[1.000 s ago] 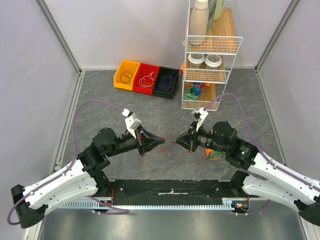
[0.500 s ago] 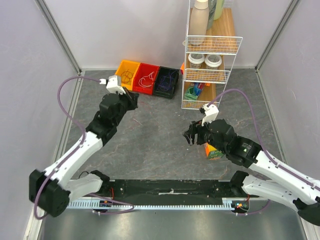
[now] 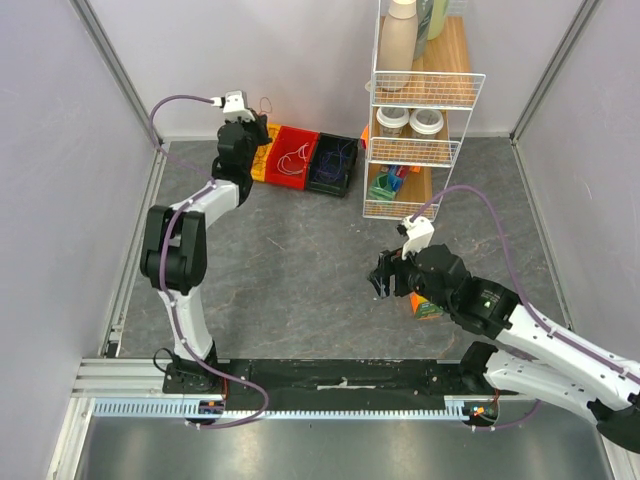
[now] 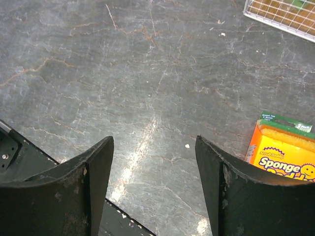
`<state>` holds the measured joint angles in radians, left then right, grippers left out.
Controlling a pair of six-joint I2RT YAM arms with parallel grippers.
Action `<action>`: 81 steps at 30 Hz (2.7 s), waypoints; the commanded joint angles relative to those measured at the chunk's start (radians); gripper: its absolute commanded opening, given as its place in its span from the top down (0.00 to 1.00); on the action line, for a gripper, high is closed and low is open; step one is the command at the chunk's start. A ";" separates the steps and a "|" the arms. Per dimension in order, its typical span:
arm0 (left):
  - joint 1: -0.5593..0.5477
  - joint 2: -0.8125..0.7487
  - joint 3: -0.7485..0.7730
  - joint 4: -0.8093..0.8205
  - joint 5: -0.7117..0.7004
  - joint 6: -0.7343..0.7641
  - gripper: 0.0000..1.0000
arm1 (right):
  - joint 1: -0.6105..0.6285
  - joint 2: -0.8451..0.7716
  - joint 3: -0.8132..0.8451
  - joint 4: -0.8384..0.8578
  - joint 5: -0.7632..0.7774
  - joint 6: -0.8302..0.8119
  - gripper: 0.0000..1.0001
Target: Untangle the cables
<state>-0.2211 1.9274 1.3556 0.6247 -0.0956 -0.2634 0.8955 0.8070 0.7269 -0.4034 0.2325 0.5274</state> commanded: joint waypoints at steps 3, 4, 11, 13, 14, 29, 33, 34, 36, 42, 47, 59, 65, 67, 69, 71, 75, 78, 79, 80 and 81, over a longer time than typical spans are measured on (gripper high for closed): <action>0.100 0.244 0.218 0.315 0.198 0.028 0.98 | -0.001 0.009 -0.018 0.044 -0.015 -0.024 0.25; 0.115 0.280 0.238 0.370 0.227 -0.009 0.98 | -0.001 0.014 -0.018 0.046 -0.013 -0.030 0.25; 0.164 0.519 0.368 0.556 0.250 -0.181 0.98 | -0.003 0.052 -0.007 0.071 -0.019 -0.041 0.25; 0.169 0.548 0.369 0.584 0.218 -0.223 0.98 | -0.003 0.061 -0.001 0.075 -0.024 -0.043 0.25; 0.169 0.558 0.369 0.584 0.215 -0.235 0.98 | -0.003 0.066 0.002 0.077 -0.022 -0.044 0.25; 0.189 0.420 0.042 0.477 0.137 -0.356 0.98 | -0.006 0.058 -0.003 0.095 -0.068 -0.014 0.25; 0.189 0.397 0.056 0.361 0.135 -0.366 0.98 | -0.006 0.060 -0.004 0.100 -0.084 0.000 0.25; 0.189 0.398 0.078 0.305 0.142 -0.361 0.98 | -0.006 0.055 -0.006 0.101 -0.087 0.002 0.25; 0.189 0.401 0.106 0.261 0.172 -0.347 0.98 | -0.004 0.044 -0.014 0.100 -0.085 0.003 0.25; 0.189 0.369 0.114 0.210 0.188 -0.352 0.65 | -0.006 0.021 -0.030 0.094 -0.094 0.017 0.25; 0.189 0.299 0.116 0.101 0.212 -0.336 0.50 | -0.006 0.006 -0.027 0.083 -0.101 0.017 0.25; 0.189 0.070 -0.029 -0.052 0.223 -0.315 0.31 | -0.006 -0.054 0.000 0.015 -0.093 0.016 0.25; 0.192 0.068 0.009 -0.069 0.292 -0.301 0.37 | -0.006 -0.072 0.009 -0.015 -0.094 0.022 0.25; 0.192 0.110 0.049 -0.059 0.338 -0.293 0.43 | -0.006 -0.077 0.009 -0.017 -0.096 0.026 0.25; 0.190 0.168 0.127 -0.097 0.370 -0.278 0.40 | -0.006 -0.081 0.009 -0.018 -0.096 0.031 0.25; 0.190 0.241 0.227 -0.160 0.376 -0.261 0.35 | -0.006 -0.084 0.009 -0.020 -0.094 0.029 0.25; 0.190 0.366 0.413 -0.220 0.378 -0.278 0.34 | -0.006 -0.077 0.016 -0.029 -0.076 0.026 0.25; 0.192 0.447 0.519 -0.261 0.372 -0.325 0.35 | -0.006 -0.066 0.023 -0.037 -0.065 0.023 0.25; 0.192 0.467 0.545 -0.266 0.372 -0.341 0.34 | -0.006 -0.068 0.026 -0.035 -0.065 0.022 0.25; 0.190 0.490 0.577 -0.273 0.372 -0.356 0.35 | -0.007 -0.068 0.026 -0.034 -0.065 0.022 0.25; 0.192 0.511 0.605 -0.281 0.375 -0.367 0.34 | -0.006 -0.068 0.028 -0.031 -0.064 0.022 0.25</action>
<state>-0.0341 2.3661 1.8400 0.3962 0.2501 -0.5785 0.8925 0.7399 0.7036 -0.4381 0.1425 0.5491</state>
